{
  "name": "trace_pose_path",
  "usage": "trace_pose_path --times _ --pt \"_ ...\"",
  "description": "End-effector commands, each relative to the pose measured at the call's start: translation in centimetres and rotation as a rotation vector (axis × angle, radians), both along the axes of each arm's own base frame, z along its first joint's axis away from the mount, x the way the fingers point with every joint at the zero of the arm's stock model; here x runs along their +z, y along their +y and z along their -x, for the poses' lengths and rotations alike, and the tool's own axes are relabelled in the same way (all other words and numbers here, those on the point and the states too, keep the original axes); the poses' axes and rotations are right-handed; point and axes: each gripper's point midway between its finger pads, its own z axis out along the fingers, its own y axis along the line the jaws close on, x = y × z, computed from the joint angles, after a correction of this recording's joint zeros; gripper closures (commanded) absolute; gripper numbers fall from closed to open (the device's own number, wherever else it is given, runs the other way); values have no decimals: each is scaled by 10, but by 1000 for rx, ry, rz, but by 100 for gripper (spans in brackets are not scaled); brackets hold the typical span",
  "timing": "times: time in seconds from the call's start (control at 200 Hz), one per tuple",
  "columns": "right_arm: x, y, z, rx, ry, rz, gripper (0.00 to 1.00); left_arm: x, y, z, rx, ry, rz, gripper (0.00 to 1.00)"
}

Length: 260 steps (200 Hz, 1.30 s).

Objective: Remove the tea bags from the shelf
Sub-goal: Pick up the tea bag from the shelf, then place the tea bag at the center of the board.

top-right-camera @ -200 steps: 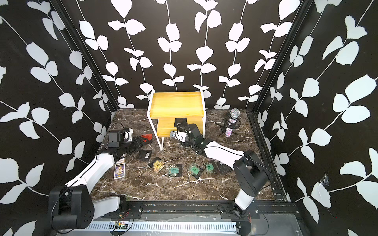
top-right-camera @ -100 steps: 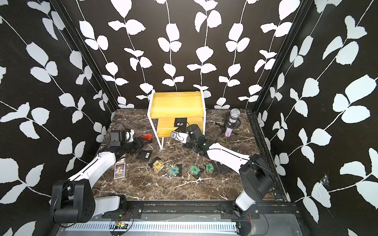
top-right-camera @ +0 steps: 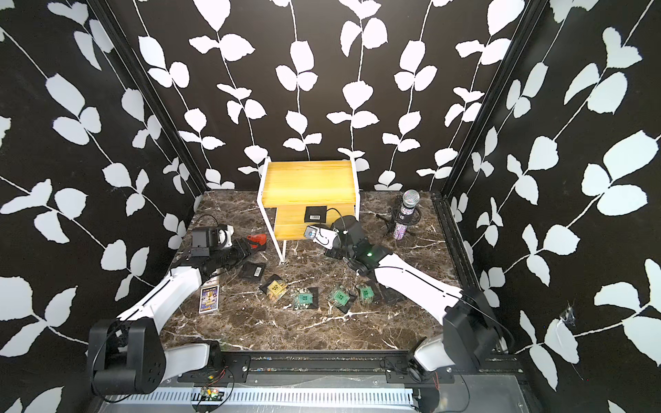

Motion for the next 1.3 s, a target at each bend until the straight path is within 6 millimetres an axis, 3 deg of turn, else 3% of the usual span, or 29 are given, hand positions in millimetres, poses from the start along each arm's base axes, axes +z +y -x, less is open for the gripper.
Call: trace_pose_path --times 0.0,0.23,0.54,0.995,1.295 --pt "2 -7 17 -6 43 -38 100 23 -3 -1 -8 -57 13 44" --pt "19 -22 40 -31 95 -135 100 27 -5 7 -12 -63 2 44" --pt "18 -36 57 -142 254 -310 100 30 -17 20 -40 -69 -31 44" --pt "-18 -54 65 -280 461 -536 100 11 -29 35 -57 -39 -44 44" --pt "-60 -34 52 -330 644 -685 100 -2 -44 37 -92 -15 -62 44"
